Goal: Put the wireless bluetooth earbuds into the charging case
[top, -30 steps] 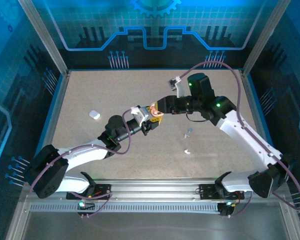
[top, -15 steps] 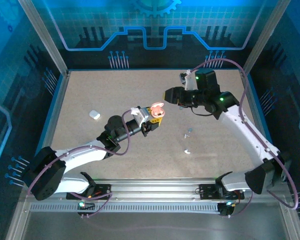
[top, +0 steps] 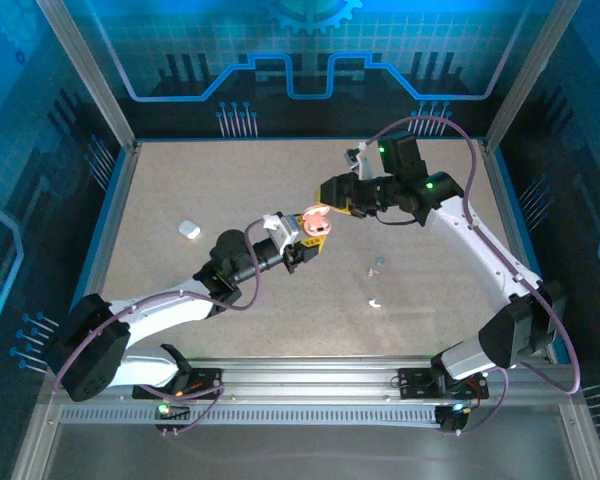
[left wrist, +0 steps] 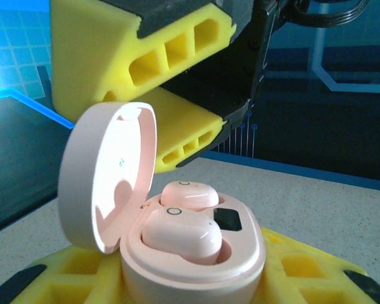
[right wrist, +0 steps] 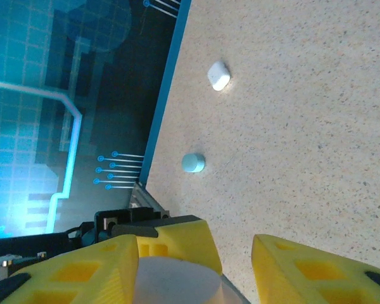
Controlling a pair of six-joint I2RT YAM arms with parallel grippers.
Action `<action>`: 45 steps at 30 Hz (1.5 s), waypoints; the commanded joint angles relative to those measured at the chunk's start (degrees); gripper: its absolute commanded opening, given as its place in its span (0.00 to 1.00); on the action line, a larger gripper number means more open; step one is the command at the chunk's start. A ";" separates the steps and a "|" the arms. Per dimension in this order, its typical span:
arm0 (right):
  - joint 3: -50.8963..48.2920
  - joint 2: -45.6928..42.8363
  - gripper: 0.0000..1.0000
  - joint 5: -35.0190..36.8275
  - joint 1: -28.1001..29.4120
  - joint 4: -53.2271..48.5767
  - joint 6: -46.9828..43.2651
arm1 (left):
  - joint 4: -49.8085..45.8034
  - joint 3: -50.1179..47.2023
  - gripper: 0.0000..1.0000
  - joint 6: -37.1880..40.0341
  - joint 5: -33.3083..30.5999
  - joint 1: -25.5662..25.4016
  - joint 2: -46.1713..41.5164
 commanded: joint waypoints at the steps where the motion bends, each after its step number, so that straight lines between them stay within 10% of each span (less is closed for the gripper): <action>1: -0.63 -0.74 0.51 -4.04 -0.34 -1.34 -1.82 | 1.55 2.18 0.39 0.34 0.17 -0.42 -1.88; 25: -15.06 -4.43 0.56 -27.12 -4.53 17.64 8.88 | 7.67 4.48 0.40 -9.73 10.40 2.57 0.50; 45: -15.50 -2.52 0.18 -26.66 -3.46 21.86 11.30 | 2.40 5.20 0.48 -8.06 8.31 3.16 0.75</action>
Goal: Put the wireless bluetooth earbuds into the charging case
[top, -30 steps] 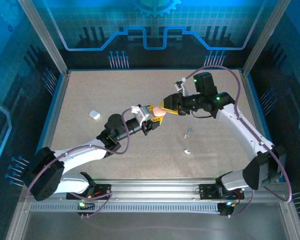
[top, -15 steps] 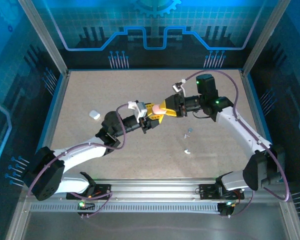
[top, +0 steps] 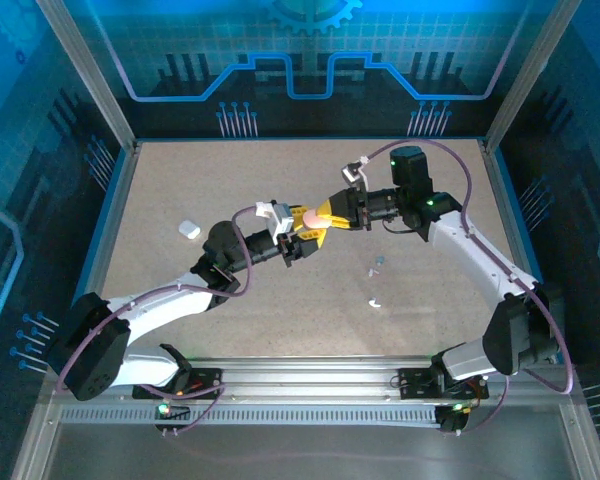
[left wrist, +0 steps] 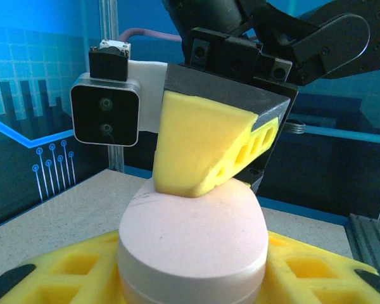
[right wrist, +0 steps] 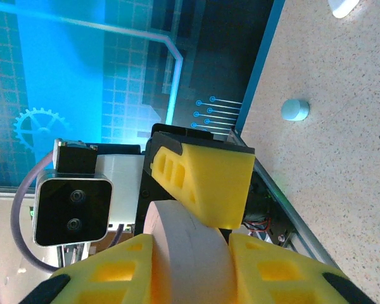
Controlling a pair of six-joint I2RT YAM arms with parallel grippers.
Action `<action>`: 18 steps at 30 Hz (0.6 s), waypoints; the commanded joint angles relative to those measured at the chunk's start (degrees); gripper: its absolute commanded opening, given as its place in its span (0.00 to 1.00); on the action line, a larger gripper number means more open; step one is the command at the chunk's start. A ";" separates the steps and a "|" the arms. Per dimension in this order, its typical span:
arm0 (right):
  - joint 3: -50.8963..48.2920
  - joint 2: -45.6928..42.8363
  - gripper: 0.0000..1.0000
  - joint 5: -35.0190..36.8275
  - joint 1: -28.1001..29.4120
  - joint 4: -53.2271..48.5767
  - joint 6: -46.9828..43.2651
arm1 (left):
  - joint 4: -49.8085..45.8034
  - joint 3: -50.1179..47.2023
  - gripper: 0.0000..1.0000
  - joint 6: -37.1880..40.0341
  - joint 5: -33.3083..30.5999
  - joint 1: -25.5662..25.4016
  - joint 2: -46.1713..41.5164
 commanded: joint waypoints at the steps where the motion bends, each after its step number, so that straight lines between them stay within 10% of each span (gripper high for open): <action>1: -0.80 -0.10 0.17 0.29 0.47 1.05 0.05 | -1.00 2.51 0.48 1.28 -1.38 -0.06 0.06; 18: -6.81 -0.29 0.16 12.43 -6.06 13.38 8.49 | -10.04 0.17 0.78 3.83 -6.16 -0.09 -5.43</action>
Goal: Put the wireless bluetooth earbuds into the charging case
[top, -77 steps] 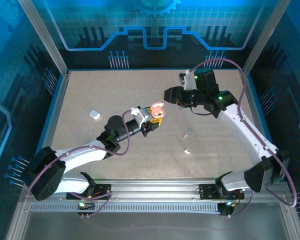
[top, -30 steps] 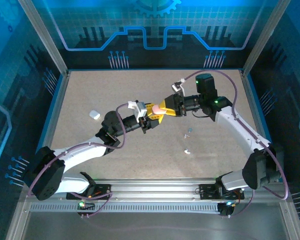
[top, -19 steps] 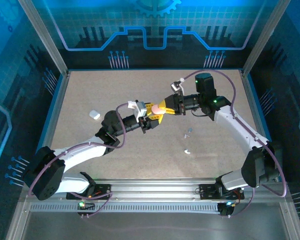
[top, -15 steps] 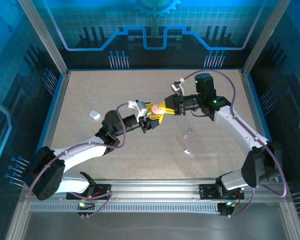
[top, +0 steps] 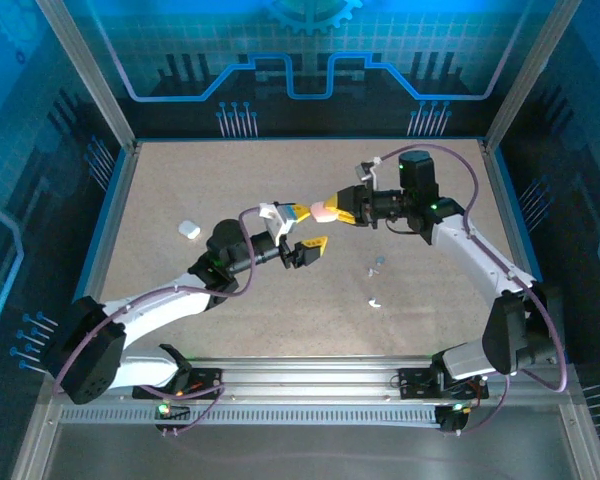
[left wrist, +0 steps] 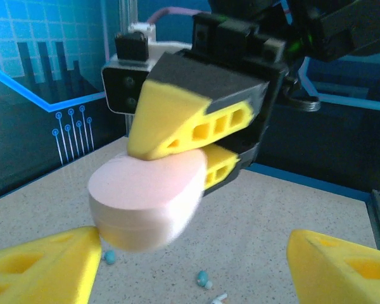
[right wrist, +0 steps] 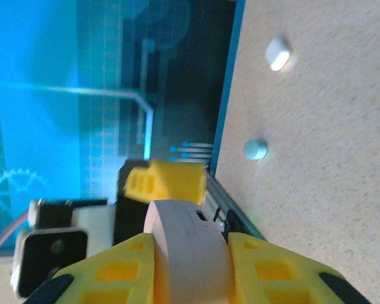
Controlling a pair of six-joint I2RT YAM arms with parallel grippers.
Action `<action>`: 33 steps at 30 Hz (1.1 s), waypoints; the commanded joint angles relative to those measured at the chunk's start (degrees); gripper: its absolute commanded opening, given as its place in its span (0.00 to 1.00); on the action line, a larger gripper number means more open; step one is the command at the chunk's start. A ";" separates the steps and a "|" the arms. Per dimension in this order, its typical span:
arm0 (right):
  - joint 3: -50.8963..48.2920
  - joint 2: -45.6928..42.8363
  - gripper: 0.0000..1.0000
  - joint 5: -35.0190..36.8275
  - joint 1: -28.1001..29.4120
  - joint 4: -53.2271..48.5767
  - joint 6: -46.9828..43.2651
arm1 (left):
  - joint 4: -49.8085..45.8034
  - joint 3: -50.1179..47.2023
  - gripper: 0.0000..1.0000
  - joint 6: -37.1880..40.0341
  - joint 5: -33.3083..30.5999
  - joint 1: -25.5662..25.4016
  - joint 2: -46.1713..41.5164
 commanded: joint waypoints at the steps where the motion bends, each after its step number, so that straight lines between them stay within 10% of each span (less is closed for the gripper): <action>1: -2.22 0.33 0.16 4.88 -2.44 7.11 3.53 | -1.69 -0.40 0.78 0.80 -3.71 -0.08 -4.25; 14: 7.03 21.45 0.17 16.60 -1.08 -5.98 -10.64 | -24.61 4.13 0.86 -6.87 -22.94 1.01 -14.10; 33: 29.47 49.06 0.20 18.49 5.59 -12.20 -13.87 | -44.53 11.80 0.85 -14.73 -26.82 5.88 -14.46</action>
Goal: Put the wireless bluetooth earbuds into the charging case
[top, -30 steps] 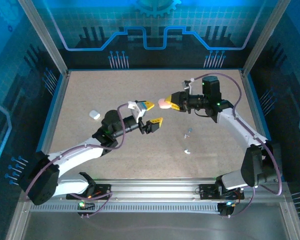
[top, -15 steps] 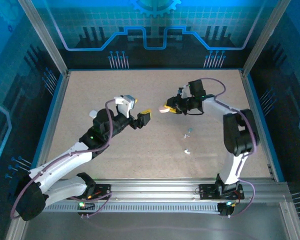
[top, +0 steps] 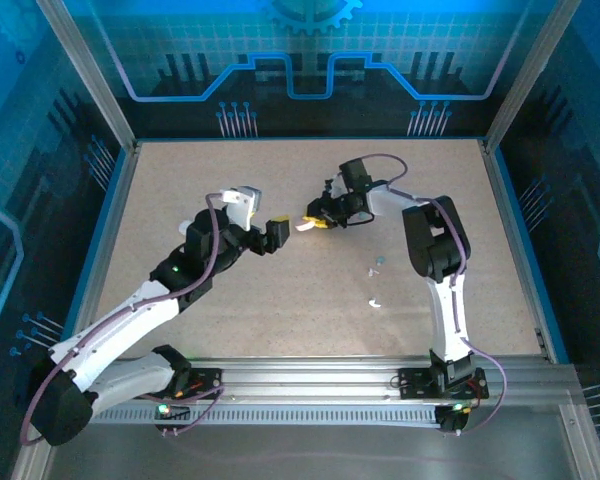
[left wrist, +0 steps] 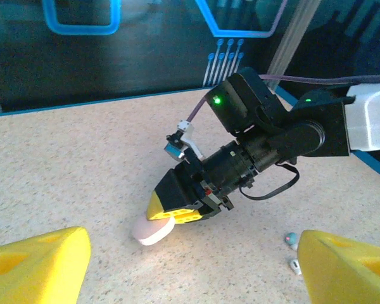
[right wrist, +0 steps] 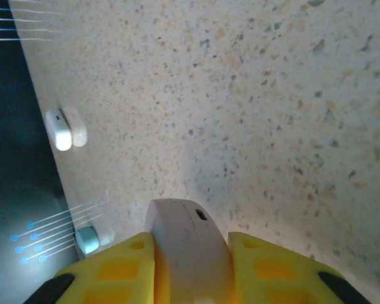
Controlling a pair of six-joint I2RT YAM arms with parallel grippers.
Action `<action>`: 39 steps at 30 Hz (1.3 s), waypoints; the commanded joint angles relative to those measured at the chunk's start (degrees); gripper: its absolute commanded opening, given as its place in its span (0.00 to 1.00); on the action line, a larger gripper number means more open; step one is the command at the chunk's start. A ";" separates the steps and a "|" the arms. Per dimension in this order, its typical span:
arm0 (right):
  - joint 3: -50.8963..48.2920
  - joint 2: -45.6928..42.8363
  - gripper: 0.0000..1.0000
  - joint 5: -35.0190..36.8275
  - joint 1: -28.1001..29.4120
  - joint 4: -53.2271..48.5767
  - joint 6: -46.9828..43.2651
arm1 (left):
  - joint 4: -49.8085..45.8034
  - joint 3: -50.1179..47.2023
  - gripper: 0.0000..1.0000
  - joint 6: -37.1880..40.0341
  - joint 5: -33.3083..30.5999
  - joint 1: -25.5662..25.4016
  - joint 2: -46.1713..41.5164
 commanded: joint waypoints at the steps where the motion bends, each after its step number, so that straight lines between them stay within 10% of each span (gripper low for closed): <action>1: 2.88 3.30 0.21 0.18 0.60 -3.04 -1.92 | -5.62 3.93 0.85 -4.59 -2.00 2.27 -0.46; 27: 5.86 2.06 0.51 4.50 0.25 -11.98 -8.83 | -6.22 3.57 0.85 -5.70 -2.64 3.52 -0.48; 39: 10.35 -7.60 0.71 8.79 0.33 -22.30 -17.44 | -24.70 11.65 0.81 -16.74 -8.05 12.39 10.76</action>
